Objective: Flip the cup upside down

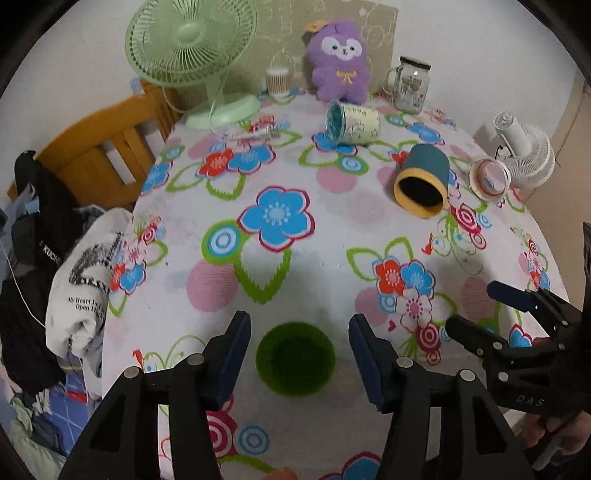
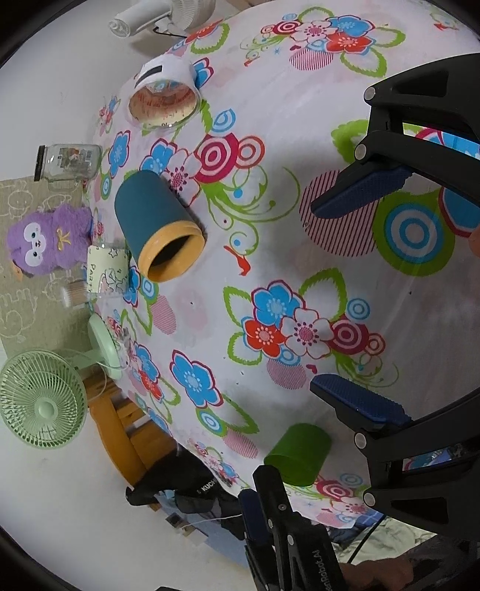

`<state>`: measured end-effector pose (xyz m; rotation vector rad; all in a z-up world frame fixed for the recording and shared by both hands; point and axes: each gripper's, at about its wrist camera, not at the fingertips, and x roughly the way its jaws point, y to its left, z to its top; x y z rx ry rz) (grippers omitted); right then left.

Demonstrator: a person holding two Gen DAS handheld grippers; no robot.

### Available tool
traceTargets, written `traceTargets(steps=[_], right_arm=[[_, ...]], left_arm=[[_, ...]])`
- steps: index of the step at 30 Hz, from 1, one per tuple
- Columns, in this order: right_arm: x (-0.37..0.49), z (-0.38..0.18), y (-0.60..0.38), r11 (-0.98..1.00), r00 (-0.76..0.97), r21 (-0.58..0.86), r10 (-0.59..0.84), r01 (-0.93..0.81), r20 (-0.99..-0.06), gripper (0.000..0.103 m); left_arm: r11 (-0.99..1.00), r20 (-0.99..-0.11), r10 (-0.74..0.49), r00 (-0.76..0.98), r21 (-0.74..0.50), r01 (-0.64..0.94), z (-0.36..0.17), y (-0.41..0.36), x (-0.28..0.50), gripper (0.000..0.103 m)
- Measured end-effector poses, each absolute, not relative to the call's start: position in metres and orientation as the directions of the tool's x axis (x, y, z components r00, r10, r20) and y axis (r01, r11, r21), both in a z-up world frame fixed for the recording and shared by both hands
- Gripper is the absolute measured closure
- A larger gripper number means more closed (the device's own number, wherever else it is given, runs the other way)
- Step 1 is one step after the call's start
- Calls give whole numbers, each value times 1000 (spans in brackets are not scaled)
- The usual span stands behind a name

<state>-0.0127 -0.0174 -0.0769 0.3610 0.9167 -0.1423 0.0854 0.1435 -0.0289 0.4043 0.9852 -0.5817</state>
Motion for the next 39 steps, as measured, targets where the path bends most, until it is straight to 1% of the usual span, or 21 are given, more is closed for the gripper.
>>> traceTargets(steps=[2, 4, 6, 10, 14, 18, 19, 20, 21, 22, 24, 26, 29, 30, 33, 34, 36, 38, 39], right_arm=[[-14, -77, -21, 928, 604, 246, 29, 280, -797, 15], [-17, -78, -24, 925, 603, 247, 26, 287, -797, 15], [-18, -78, -27, 923, 603, 250, 24, 293, -798, 15], [-16, -80, -28, 921, 597, 251, 26, 298, -802, 15], [-14, -80, -22, 928, 594, 248, 36, 279, -804, 15], [-12, -82, -19, 930, 590, 244, 37, 275, -806, 15], [-12, -82, -18, 930, 590, 245, 39, 274, -807, 15], [-12, -82, -18, 931, 587, 243, 39, 273, -808, 15], [-12, -82, -17, 932, 587, 240, 38, 271, -809, 15], [-13, -82, -17, 933, 587, 238, 37, 269, -809, 15], [-14, -81, -18, 934, 589, 235, 33, 269, -808, 15], [-15, -81, -21, 931, 590, 240, 34, 275, -807, 15], [-16, -82, -22, 926, 595, 257, 46, 275, -802, 15], [-16, -83, -22, 926, 597, 263, 54, 270, -801, 15], [-16, -86, -19, 927, 592, 278, 80, 252, -802, 15], [-16, -87, -19, 927, 590, 280, 84, 249, -803, 15], [-16, -88, -19, 928, 590, 279, 83, 248, -803, 15], [-17, -88, -19, 929, 591, 276, 81, 247, -802, 15], [-18, -88, -20, 929, 592, 276, 81, 246, -802, 15]], left_arm=[[774, -851, -304, 427, 40, 632, -30, 145, 85, 39], [769, -835, -335, 437, 26, 639, -32, 149, 83, 27], [765, -811, -367, 455, 15, 643, -34, 157, 79, 21], [752, -767, -411, 493, 20, 659, -41, 170, 68, 17], [734, -752, -414, 513, 58, 677, -56, 175, 56, 14], [739, -772, -383, 508, 74, 669, -76, 175, 55, 14], [741, -774, -388, 501, 62, 668, -80, 174, 58, 18], [746, -778, -392, 492, 45, 665, -84, 173, 62, 25], [759, -793, -378, 479, 32, 651, -88, 172, 67, 47], [771, -806, -368, 463, 14, 636, -90, 172, 72, 51], [790, -819, -373, 435, -35, 612, -86, 174, 81, 50], [792, -835, -367, 409, -50, 608, -78, 173, 87, 51], [806, -907, -300, 297, -74, 588, -72, 171, 107, 51], [799, -917, -289, 276, -72, 597, -68, 168, 112, 51], [772, -929, -186, 319, 62, 633, -54, 156, 114, 51], [759, -936, -171, 309, 74, 646, -52, 153, 114, 51], [741, -952, -160, 261, 59, 669, -48, 146, 116, 49], [734, -948, -135, 287, 99, 672, -44, 138, 117, 48], [735, -943, -127, 307, 119, 668, -42, 135, 118, 41]])
